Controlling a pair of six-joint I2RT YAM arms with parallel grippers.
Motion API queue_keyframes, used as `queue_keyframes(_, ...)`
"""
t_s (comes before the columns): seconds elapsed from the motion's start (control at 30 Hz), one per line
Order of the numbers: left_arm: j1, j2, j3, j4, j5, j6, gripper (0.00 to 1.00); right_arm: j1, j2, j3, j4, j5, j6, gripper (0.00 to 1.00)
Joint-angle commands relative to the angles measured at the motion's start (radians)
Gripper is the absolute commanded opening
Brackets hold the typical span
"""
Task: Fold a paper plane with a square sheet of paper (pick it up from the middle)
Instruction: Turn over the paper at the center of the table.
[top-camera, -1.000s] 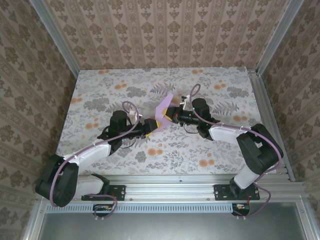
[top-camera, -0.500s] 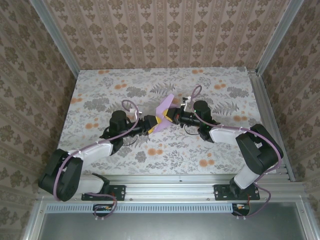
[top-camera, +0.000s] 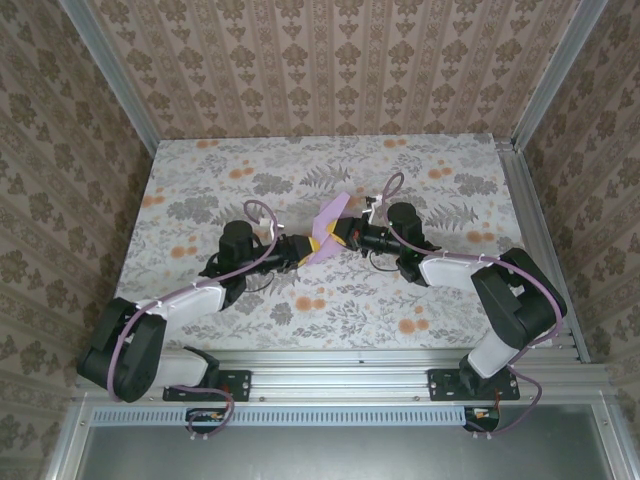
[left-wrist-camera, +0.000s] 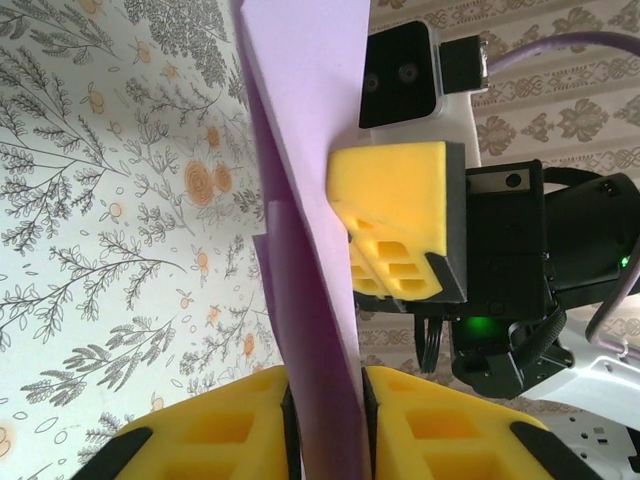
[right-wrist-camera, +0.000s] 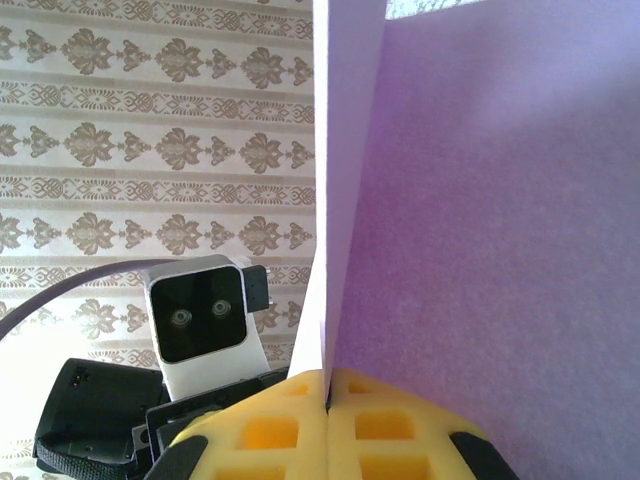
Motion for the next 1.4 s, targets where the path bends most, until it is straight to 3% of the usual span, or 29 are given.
queue_keyframes(0.0, 0.008, -0.001, 0.030, -0.040, 0.025, 0.047, 0.20, -0.005, -0.015, -0.008, 0.044, -0.019, 0.005, 0.00)
queue_keyframes(0.1, 0.011, -0.002, 0.038, -0.073, 0.025, 0.069, 0.16, -0.005, -0.010, -0.005, 0.043, -0.024, 0.003, 0.00)
queue_keyframes(0.3, 0.015, -0.037, 0.084, -0.266, 0.009, 0.190, 0.11, -0.007, -0.008, -0.002, 0.019, -0.032, -0.009, 0.10)
queue_keyframes(0.5, 0.032, -0.092, 0.137, -0.499, -0.024, 0.329, 0.09, -0.015, -0.022, 0.001, -0.063, -0.022, -0.058, 0.35)
queue_keyframes(0.67, 0.044, -0.122, 0.233, -0.807, -0.126, 0.523, 0.09, -0.041, -0.077, 0.002, -0.238, 0.007, -0.168, 0.45)
queue_keyframes(0.8, 0.033, -0.100, 0.363, -1.155, -0.381, 0.738, 0.08, -0.061, -0.137, 0.010, -0.390, 0.042, -0.267, 0.48)
queue_keyframes(0.9, -0.001, -0.081, 0.431, -1.297, -0.600, 0.829, 0.07, -0.079, -0.169, 0.010, -0.455, 0.059, -0.309, 0.49)
queue_keyframes(1.0, -0.096, -0.027, 0.527, -1.450, -0.909, 0.886, 0.06, -0.100, -0.191, 0.005, -0.494, 0.069, -0.334, 0.50)
queue_keyframes(1.17, -0.235, 0.099, 0.638, -1.587, -1.298, 0.891, 0.05, -0.128, -0.220, -0.003, -0.538, 0.081, -0.366, 0.51)
queue_keyframes(1.23, -0.285, 0.168, 0.674, -1.628, -1.397, 0.874, 0.05, -0.135, -0.226, -0.006, -0.557, 0.087, -0.377, 0.51)
queue_keyframes(1.37, -0.385, 0.299, 0.726, -1.652, -1.493, 0.840, 0.07, -0.161, -0.263, -0.022, -0.571, 0.083, -0.390, 0.51)
